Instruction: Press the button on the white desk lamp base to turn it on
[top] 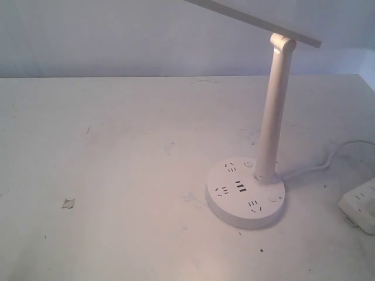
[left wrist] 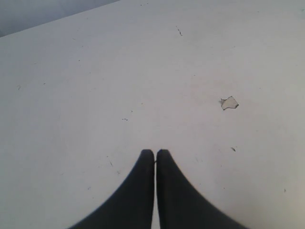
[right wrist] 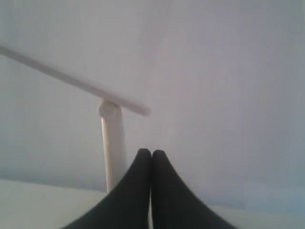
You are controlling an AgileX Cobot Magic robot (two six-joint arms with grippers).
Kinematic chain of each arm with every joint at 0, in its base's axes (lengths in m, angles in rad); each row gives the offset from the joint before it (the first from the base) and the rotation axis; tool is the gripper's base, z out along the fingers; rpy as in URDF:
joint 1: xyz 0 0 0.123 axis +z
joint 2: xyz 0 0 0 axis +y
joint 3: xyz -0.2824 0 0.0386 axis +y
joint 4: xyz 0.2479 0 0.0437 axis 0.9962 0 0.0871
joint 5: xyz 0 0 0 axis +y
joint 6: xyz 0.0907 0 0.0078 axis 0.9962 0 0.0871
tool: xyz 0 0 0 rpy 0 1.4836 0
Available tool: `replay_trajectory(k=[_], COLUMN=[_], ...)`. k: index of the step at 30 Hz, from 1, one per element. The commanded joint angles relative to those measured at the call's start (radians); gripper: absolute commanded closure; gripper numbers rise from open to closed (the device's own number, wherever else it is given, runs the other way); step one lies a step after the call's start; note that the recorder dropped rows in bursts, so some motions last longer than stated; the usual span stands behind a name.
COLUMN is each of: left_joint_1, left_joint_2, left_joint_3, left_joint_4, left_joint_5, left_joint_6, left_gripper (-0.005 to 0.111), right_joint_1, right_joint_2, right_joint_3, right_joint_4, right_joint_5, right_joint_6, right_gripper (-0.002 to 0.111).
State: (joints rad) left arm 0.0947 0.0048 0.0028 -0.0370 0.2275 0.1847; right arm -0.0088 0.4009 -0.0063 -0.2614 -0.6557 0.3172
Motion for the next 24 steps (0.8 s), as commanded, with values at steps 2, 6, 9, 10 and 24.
replay_trajectory(k=[2, 6, 9, 10, 24], left_joint_1=[0.002, 0.002, 0.002, 0.002, 0.002], left_joint_2=[-0.005, -0.005, -0.005, -0.005, -0.005], left_joint_3=[-0.003, -0.003, -0.003, -0.003, -0.003], left_joint_4=[-0.005, -0.005, -0.005, -0.005, -0.005], left_joint_5=[-0.002, -0.002, -0.002, -0.002, -0.002], left_joint_6=[-0.001, -0.001, -0.001, -0.001, -0.001], left_gripper=[0.106, 0.106, 0.106, 0.106, 0.106], right_joint_1=[0.002, 0.002, 0.002, 0.002, 0.002], right_joint_2=[-0.116, -0.167, -0.183, -0.183, -0.183], right_joint_3=[0.006, 0.006, 0.006, 0.006, 0.006], right_joint_4=[0.050, 0.150, 0.280, 0.314, 0.552], right_joint_5=[-0.025, 0.046, 0.170, 0.214, 0.656], right_joint_6=[-0.037, -0.186, -0.355, -0.413, -0.287], right_gripper=[0.108, 0.108, 0.108, 0.108, 0.108])
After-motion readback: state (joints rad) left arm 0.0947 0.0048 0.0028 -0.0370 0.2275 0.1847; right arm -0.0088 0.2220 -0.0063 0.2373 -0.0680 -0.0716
